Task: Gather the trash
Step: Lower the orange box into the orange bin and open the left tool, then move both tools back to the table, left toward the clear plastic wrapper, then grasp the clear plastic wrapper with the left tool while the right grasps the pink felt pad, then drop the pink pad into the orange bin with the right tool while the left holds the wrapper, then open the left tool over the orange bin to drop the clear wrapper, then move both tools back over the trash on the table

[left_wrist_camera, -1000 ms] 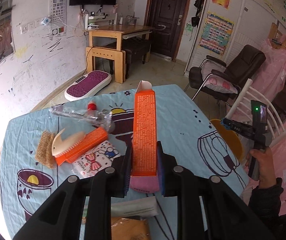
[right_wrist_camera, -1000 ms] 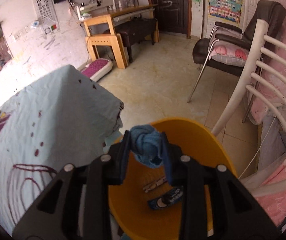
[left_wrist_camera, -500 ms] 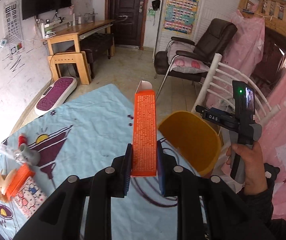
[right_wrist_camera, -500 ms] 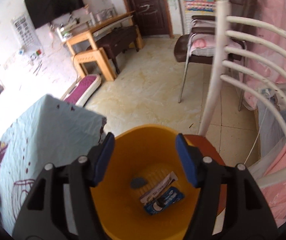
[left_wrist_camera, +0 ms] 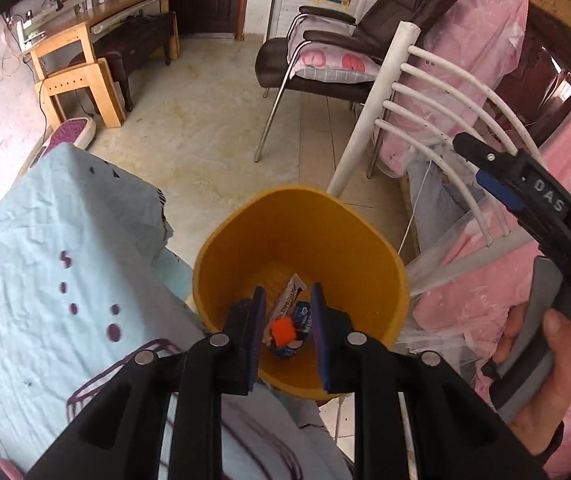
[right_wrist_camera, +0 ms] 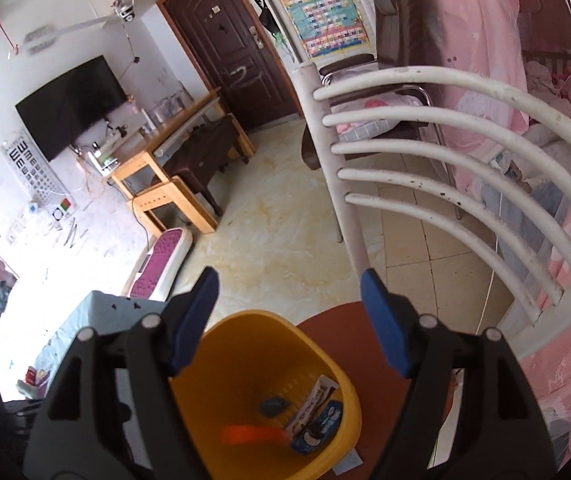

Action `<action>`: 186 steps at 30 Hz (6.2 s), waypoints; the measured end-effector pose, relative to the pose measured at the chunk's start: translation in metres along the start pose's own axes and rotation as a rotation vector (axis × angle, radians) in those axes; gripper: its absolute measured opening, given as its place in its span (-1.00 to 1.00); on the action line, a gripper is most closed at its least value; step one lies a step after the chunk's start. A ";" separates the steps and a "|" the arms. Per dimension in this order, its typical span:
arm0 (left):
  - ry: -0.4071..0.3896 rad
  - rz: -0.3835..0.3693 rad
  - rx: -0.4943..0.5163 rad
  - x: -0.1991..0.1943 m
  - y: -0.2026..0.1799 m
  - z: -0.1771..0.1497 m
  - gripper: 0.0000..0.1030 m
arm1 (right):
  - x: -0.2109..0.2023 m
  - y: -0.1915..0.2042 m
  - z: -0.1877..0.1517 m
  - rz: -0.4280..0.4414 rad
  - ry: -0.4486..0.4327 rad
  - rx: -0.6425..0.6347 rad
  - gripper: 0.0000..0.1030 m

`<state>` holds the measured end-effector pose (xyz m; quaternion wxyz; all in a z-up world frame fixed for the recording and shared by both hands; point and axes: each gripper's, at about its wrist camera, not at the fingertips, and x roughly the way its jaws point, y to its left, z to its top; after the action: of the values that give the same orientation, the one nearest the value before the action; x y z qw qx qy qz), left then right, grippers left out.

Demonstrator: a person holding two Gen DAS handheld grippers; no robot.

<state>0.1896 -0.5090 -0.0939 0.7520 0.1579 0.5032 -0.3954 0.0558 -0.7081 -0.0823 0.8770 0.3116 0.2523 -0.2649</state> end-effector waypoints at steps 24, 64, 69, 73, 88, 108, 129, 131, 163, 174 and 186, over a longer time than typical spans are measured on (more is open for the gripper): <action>-0.353 0.361 -0.472 -0.178 0.176 -0.086 0.63 | -0.024 0.163 -0.051 0.402 0.090 -0.357 0.59; -0.190 0.185 -1.064 -0.171 0.405 -0.140 -0.79 | -0.066 0.328 -0.208 0.789 0.392 -0.915 0.80; -0.248 0.159 -1.021 -0.196 0.389 -0.148 -0.79 | -0.065 0.355 -0.229 0.708 0.416 -1.031 0.36; -0.280 0.118 -1.003 -0.208 0.380 -0.158 -0.79 | -0.058 0.371 -0.242 0.670 0.451 -1.081 0.29; -0.358 0.022 -0.929 -0.238 0.357 -0.173 -0.79 | -0.048 0.373 -0.253 0.533 0.462 -1.097 -0.53; -0.338 0.011 -0.798 -0.225 0.299 -0.125 -0.79 | -0.002 0.206 -0.090 0.244 0.247 -0.601 -0.53; -0.174 -0.033 -0.524 -0.143 0.161 -0.031 -0.79 | 0.083 0.089 -0.076 0.053 0.319 -0.384 0.04; -0.151 -0.043 -0.494 -0.132 0.146 -0.025 -0.79 | 0.082 0.080 -0.071 0.051 0.310 -0.359 0.06; 0.103 -0.146 -0.296 0.024 0.020 0.012 0.46 | 0.030 -0.016 -0.015 0.134 0.128 0.002 0.38; -0.144 0.010 -0.289 -0.103 0.077 -0.051 0.46 | 0.015 0.043 -0.024 0.236 0.127 -0.110 0.39; -0.295 0.455 -0.499 -0.257 0.200 -0.187 0.58 | -0.022 0.181 -0.079 0.540 0.200 -0.437 0.72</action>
<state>0.1754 -0.1507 0.0180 0.9006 0.0187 0.4222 -0.1016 0.1304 -0.5269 -0.0474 0.9322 0.1963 0.2962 0.0682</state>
